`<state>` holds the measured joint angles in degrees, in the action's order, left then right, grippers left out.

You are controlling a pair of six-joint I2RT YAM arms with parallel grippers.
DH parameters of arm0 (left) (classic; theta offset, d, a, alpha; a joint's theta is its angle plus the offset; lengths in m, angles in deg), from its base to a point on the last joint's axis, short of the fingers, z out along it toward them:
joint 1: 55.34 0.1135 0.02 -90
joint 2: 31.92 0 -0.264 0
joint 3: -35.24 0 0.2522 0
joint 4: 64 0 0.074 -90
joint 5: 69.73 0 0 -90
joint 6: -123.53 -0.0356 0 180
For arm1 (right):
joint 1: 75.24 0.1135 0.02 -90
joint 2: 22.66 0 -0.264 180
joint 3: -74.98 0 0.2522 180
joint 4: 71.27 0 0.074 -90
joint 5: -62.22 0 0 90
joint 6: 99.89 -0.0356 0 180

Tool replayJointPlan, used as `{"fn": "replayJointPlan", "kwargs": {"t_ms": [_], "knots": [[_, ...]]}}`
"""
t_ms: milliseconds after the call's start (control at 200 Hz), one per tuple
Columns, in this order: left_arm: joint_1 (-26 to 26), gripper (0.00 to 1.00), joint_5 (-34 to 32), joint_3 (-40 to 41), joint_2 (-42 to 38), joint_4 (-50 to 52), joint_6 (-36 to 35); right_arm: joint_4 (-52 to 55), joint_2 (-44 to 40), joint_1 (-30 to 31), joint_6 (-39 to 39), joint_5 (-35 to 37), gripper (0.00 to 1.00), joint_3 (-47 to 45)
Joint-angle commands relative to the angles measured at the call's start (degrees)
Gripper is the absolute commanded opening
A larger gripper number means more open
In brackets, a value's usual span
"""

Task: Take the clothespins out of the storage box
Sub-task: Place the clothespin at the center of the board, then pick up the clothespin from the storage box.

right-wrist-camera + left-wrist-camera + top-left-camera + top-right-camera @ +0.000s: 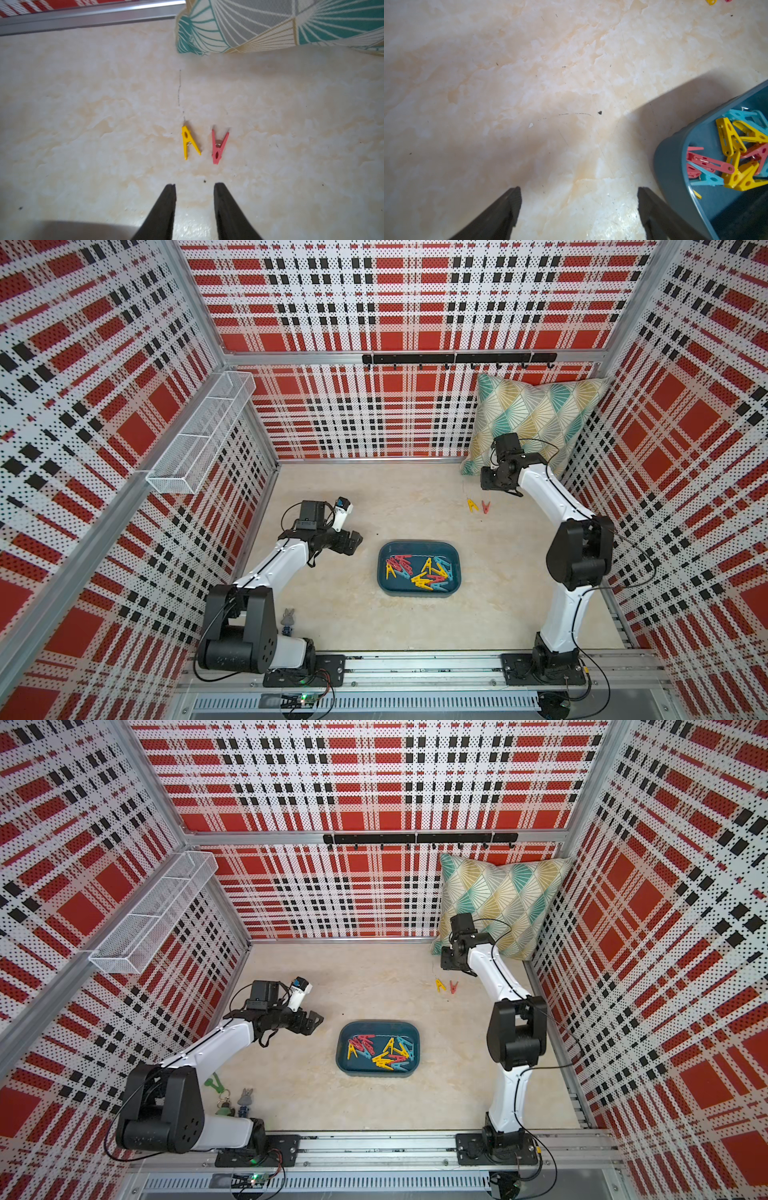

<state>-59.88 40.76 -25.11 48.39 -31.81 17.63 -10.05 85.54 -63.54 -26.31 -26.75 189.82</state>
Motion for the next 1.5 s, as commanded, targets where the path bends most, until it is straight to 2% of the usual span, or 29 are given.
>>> {"fn": "replayJointPlan", "kwargs": {"t_ms": [0,135,276,406,541,727,962,1493], "knots": [[0.5,0.93,0.2,0.5,-1.0,-0.7,-0.4,0.0,-7.1,6.9,-5.4,0.5,0.38,-6.4],[0.7,0.93,0.0,0.5,-0.8,-0.8,-0.4,-0.2,-14.2,17.9,-10.7,4.5,0.39,-14.5],[1.0,0.92,-0.6,0.4,-0.8,-1.0,-0.1,-1.6,-16.7,28.1,-18.2,6.8,0.39,-21.2],[0.9,0.93,-0.7,0.5,-0.7,-1.2,0.0,-4.1,-15.9,35.4,-24.0,6.7,0.39,-25.5],[0.9,0.92,-0.7,0.4,-0.6,-1.3,0.1,-5.8,-11.9,40.0,-29.4,6.4,0.38,-27.6],[1.1,0.92,-0.5,0.5,-1.2,-1.3,0.0,-6.6,-8.0,40.9,-34.8,8.1,0.39,-28.6],[1.3,0.92,0.0,0.6,-1.1,-1.3,0.0,-5.9,-4.7,40.9,-38.3,12.0,0.48,-28.0],[1.7,0.92,0.4,0.8,-1.5,-1.3,-0.1,-8.9,-0.5,38.6,-40.4,12.4,0.48,-28.2]]}}
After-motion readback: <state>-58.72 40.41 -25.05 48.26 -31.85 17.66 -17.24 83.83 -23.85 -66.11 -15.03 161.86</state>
